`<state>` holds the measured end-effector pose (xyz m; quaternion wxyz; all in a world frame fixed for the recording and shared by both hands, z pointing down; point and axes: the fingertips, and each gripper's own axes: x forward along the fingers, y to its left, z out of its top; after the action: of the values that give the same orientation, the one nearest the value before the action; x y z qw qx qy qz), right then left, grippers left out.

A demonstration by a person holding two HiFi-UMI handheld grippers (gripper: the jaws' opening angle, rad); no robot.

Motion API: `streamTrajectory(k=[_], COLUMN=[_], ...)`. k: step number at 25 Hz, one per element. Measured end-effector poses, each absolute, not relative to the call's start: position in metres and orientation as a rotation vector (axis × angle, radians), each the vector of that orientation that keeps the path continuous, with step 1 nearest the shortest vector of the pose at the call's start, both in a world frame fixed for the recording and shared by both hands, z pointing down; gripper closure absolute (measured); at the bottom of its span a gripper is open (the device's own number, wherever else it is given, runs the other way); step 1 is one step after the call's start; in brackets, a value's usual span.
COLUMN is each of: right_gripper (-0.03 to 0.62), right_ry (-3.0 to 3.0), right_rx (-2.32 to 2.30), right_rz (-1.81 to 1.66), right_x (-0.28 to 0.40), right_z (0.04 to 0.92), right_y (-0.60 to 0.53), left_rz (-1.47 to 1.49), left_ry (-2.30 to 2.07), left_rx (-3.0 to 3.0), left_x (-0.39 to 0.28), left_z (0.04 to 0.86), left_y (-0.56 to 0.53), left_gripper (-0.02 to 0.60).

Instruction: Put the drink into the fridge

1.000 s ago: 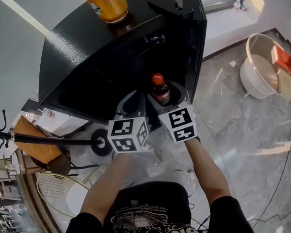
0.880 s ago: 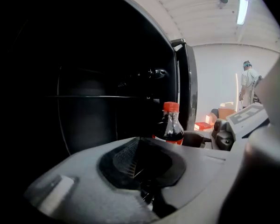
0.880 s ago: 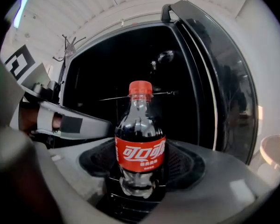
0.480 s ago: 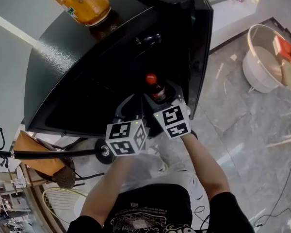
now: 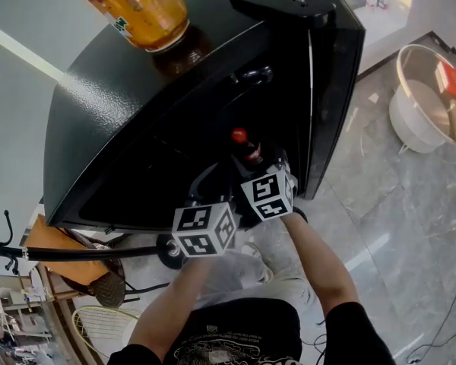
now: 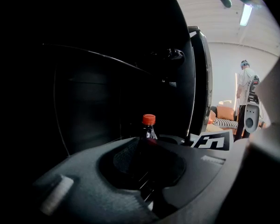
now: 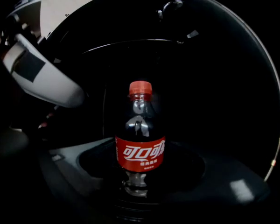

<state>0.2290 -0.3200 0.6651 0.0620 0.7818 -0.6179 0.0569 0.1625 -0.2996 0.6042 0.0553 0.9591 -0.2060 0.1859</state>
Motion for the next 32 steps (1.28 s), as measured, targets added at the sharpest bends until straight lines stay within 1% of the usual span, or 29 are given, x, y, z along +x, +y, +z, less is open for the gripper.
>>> streamTrajectory(k=[7,16,22,32], right_gripper=[0.286,0.284,0.284,0.284], right_ry=[-1.804,-1.818,-1.809,-1.816], right_rx=[2.423,2.445,2.405,2.391], right_rz=[0.207,0.131,0.198,0.254], right_x=[0.241,0.244,0.245,0.236], right_z=[0.684,0.683,0.689,0.656], right_y=[-0.335,-0.347,-0.347,-0.324], left_rz=[0.584,0.585,0.592,0.611], left_ry=[-0.614,-0.617,-0.619,-0.626], left_rx=[2.922,2.924,2.913,2.869], left_x=[0.163,0.167,0.168,0.160], left_z=[0.608,0.611,0.611,0.586], left_y=[-0.307,-0.318,-0.316,-0.305], left_gripper=[0.577,0.577,0.577,0.577])
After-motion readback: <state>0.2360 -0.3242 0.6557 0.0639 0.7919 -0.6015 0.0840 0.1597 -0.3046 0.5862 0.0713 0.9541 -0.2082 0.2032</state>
